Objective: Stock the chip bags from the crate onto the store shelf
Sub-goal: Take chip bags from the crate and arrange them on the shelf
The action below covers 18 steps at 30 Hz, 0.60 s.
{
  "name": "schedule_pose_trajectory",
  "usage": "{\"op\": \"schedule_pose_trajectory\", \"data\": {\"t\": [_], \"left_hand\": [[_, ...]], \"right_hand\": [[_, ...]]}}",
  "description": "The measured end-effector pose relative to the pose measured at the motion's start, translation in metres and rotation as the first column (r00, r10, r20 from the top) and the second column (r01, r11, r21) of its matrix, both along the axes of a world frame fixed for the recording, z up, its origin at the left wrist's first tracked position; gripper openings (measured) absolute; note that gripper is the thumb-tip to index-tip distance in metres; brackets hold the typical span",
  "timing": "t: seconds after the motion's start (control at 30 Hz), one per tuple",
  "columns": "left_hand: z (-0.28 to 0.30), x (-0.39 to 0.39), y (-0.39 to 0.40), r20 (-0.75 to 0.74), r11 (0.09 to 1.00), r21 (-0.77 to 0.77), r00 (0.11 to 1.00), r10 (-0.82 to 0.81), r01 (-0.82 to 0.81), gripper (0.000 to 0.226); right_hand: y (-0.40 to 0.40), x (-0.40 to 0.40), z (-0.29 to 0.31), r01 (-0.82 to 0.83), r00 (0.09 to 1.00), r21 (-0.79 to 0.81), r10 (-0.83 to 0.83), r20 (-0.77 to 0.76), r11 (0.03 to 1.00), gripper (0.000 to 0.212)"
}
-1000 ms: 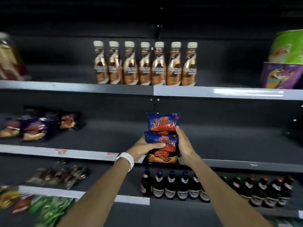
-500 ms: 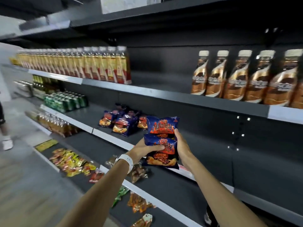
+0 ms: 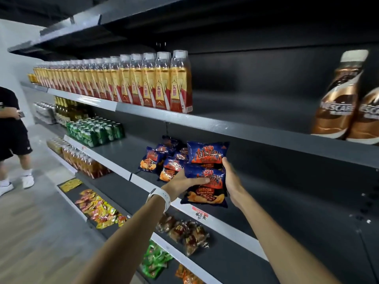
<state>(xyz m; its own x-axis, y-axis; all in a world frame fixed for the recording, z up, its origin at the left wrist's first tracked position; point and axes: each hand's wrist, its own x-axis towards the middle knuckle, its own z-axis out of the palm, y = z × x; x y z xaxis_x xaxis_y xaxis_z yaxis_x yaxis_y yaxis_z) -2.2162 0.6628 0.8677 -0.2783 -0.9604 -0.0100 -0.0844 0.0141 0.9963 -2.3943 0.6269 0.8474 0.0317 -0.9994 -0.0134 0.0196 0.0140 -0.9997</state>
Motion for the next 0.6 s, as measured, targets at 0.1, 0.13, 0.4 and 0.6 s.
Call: {"op": "schedule_pose_trajectory", "data": {"t": [0.1,0.13,0.4,0.6], "left_hand": [[-0.006,0.011,-0.023,-0.018,1.000,0.014,1.000,-0.023,0.023,0.046],[-0.008,0.014,-0.031,-0.026,0.999,0.022,0.999,-0.026,0.027,0.045],[-0.036,0.038,-0.113,0.008,0.992,0.049,0.993,-0.119,0.118,0.088],[-0.039,0.055,-0.167,0.041,0.959,0.042,0.959,-0.282,0.280,0.058]], "right_hand": [[-0.017,0.012,-0.005,0.008,1.000,0.022,-0.008,-0.003,1.000,0.063],[-0.024,0.015,-0.008,0.017,1.000,0.025,-0.017,-0.003,1.000,0.063],[-0.069,0.030,-0.031,0.147,0.987,0.110,-0.140,-0.076,0.983,0.079],[-0.094,0.051,-0.027,0.276,0.958,0.104,-0.264,-0.113,0.956,0.066]]}}
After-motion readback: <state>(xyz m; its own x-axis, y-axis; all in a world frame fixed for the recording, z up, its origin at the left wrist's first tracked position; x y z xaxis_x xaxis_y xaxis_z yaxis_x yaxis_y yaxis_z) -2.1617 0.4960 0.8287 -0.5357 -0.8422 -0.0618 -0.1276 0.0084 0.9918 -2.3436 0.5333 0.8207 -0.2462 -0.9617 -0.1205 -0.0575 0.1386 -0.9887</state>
